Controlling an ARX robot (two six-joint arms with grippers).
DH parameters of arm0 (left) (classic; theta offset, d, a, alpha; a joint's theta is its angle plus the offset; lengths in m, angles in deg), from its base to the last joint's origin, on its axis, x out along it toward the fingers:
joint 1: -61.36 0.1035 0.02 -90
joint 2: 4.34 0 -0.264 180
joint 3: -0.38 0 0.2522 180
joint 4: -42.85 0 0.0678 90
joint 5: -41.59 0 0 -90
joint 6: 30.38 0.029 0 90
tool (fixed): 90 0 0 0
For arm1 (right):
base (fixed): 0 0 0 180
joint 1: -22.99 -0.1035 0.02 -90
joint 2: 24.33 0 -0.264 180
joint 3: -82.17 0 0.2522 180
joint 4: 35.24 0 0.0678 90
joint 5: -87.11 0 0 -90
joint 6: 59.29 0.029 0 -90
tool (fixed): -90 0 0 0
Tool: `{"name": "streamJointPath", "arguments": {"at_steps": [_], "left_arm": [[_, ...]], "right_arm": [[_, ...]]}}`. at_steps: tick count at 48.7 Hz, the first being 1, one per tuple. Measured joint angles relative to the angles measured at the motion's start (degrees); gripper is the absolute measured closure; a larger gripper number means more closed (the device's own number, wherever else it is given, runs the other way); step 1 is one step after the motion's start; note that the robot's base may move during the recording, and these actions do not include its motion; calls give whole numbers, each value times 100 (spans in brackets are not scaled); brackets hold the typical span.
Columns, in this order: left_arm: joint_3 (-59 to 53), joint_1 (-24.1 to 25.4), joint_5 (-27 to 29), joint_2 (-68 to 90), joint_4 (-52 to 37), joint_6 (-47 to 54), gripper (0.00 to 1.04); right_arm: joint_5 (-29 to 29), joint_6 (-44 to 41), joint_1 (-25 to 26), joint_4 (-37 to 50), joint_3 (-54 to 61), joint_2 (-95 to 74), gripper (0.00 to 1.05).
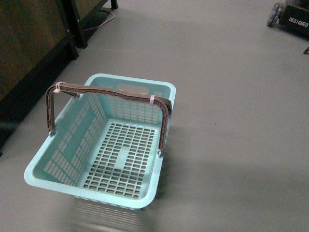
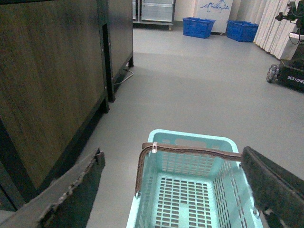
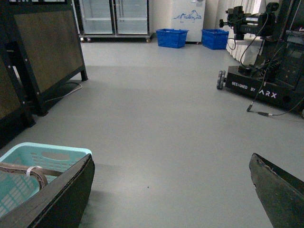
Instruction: Pick mango and avocado into basket
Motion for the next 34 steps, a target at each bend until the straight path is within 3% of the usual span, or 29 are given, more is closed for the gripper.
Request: {"name": "streamJointPath", "arguments": {"at_steps": [3,34], "left_arm": [[0,0,0,0,0,4,6],[0,0,0,0,0,7,7]], "right_arm": [[0,-2,0,0,0,0,8],[0,0,0,0,0,0,8]]}}
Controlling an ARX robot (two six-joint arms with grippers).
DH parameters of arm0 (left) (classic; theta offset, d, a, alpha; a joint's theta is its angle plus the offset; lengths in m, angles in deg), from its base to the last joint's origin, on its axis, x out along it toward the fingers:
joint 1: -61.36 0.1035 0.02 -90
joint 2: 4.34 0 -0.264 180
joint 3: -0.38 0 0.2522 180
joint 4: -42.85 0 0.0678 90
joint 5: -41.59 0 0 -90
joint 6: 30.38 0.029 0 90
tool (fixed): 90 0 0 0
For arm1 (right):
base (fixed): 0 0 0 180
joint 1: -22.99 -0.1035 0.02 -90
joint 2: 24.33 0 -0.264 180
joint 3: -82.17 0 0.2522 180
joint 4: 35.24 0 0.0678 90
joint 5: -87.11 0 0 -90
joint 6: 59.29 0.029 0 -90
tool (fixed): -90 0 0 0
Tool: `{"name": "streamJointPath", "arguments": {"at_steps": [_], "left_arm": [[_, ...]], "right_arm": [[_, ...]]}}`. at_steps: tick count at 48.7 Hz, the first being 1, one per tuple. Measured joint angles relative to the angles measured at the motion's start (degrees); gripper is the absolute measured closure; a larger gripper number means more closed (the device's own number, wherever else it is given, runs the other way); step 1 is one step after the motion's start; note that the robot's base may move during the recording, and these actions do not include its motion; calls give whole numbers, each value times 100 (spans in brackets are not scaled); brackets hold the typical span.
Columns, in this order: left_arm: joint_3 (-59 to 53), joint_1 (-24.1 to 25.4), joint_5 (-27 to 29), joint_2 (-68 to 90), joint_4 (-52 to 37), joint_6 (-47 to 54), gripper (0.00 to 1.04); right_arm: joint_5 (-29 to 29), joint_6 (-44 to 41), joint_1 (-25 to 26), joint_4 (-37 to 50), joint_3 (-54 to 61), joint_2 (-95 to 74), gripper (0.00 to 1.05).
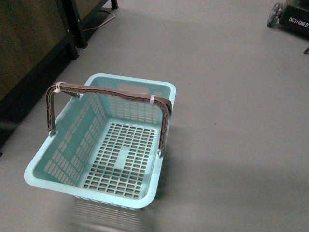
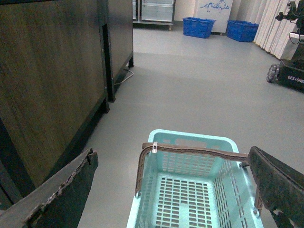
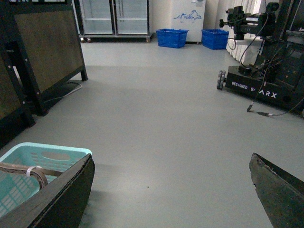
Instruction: Pick mango and avocado into basket
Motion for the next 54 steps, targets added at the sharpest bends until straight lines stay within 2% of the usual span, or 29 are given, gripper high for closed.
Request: {"name": "streamJointPath", "arguments": {"at_steps": [8,11,14,19,26,28,32,46,54], "left_arm": [[2,0,2,0,0,-4,7],[192,-66,157,422,568,-599,7],[317,-118,116,1322,555,-1325,7],[577,-481,151,2914,-184,-2470,7],[994,-785,-37,5104,-1722,-3864,7],[1261,-841,-184,6273,-2459,-4546,7],[1711,-942,-164,8094,-3246,-5329,7],[2776,-1156,-162,11182,-4671,-6367,7],[3239,-1086,-98,11857,-5386,-6699,7]], "right_arm": [[0,0,0,0,0,0,8],[0,-2,0,0,0,0,8],[0,0,0,0,0,0,8],[0,0,0,0,0,0,8],[0,0,0,0,0,0,8],[0,0,0,0,0,0,8],[0,-2,0,0,0,0,8],[0,0,0,0,0,0,8],[0,0,0,0,0,0,8]]}}
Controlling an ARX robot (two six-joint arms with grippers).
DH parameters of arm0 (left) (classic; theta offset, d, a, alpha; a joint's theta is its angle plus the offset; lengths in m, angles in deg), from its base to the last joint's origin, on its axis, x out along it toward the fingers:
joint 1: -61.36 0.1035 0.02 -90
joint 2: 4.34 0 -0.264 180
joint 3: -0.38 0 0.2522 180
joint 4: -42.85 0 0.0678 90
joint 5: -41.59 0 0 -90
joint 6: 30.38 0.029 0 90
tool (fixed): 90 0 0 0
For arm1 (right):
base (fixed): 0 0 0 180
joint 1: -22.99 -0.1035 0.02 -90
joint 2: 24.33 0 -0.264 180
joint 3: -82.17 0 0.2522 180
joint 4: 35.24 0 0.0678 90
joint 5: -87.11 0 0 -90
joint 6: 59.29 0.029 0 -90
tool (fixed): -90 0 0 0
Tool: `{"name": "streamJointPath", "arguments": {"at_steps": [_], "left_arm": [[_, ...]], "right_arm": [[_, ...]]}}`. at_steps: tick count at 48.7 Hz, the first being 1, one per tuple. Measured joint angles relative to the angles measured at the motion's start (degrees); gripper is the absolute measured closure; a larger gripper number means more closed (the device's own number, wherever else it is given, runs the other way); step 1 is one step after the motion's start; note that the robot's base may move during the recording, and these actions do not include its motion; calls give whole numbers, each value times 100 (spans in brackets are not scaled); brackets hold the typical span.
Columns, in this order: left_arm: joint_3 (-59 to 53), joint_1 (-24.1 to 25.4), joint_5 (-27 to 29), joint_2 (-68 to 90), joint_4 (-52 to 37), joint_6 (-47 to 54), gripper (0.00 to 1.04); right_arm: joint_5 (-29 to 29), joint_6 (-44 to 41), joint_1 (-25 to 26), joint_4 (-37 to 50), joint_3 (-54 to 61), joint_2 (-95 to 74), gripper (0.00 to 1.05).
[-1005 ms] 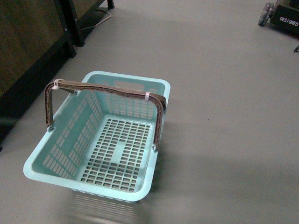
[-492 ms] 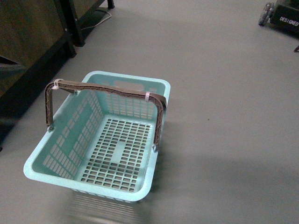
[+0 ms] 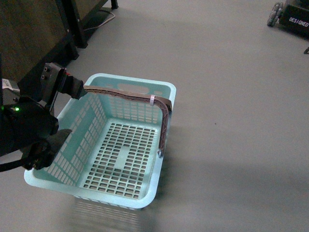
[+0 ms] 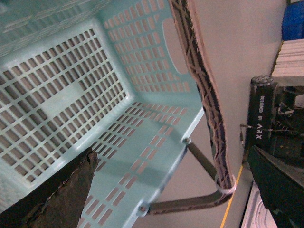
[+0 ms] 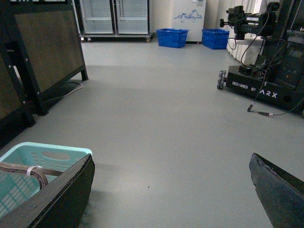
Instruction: Pick mango and avocado into basket
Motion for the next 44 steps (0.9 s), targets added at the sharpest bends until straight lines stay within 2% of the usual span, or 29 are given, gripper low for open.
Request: {"name": "streamJointPath", "arguments": {"at_steps": [36,44], "left_arm": [[2223,-111,35,1823,-831,-780,7],[2295,-140,59,1886,-1137,-990,30]], "right_arm": [[0,0,0,0,0,0,8],[0,0,0,0,0,0,8]]}}
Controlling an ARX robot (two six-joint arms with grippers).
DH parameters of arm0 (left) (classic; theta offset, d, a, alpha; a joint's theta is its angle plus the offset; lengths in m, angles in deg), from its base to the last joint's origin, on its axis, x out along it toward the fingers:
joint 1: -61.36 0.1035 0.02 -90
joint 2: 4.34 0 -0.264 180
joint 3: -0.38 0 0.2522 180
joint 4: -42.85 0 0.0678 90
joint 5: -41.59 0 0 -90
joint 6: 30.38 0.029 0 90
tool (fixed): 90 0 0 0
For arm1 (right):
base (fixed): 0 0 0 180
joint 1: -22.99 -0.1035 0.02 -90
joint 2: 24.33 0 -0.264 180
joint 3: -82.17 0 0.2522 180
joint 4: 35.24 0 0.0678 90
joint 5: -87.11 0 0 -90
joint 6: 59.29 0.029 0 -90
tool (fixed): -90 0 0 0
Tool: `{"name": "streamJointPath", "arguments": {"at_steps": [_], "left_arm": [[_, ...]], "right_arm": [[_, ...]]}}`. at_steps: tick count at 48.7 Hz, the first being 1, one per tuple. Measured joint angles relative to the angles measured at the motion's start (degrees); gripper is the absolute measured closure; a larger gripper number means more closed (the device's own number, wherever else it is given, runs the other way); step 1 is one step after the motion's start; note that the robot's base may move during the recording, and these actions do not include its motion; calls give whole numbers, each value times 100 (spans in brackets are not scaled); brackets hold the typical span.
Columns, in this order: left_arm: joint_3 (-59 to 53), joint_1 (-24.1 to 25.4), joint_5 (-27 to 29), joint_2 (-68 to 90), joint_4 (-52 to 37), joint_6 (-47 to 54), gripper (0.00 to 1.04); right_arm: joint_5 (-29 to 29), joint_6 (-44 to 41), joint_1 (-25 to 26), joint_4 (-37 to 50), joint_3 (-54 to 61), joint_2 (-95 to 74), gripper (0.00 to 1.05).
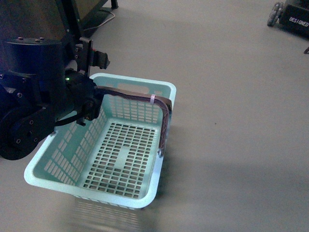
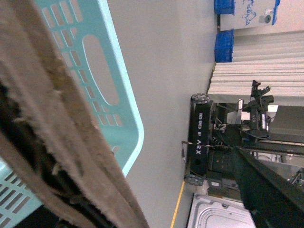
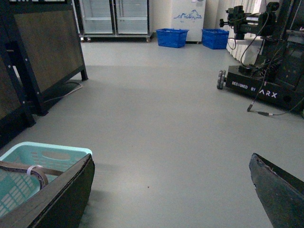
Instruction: Pick mango and avocado into basket
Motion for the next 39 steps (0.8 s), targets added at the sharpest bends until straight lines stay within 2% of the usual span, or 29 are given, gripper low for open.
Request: {"name": "streamJointPath", "arguments": {"at_steps": [6,13,18,30,39], "left_arm": [[-96,2,-11,-4,-319,-238,47],[-426,50,44,-496,-343,-494,77],[-693,105,136,-1176,-184,-599,91],[-1344,190,295,-3287,1174,-640,92],[-1825,212,603,-5873,3383,-636,92]], "right_arm": [[0,-2,0,0,0,0,8],[0,-2,0,0,0,0,8],[0,0,0,0,0,0,8],[0,-2,0,0,0,0,8],[0,-2,0,0,0,0,8]]}}
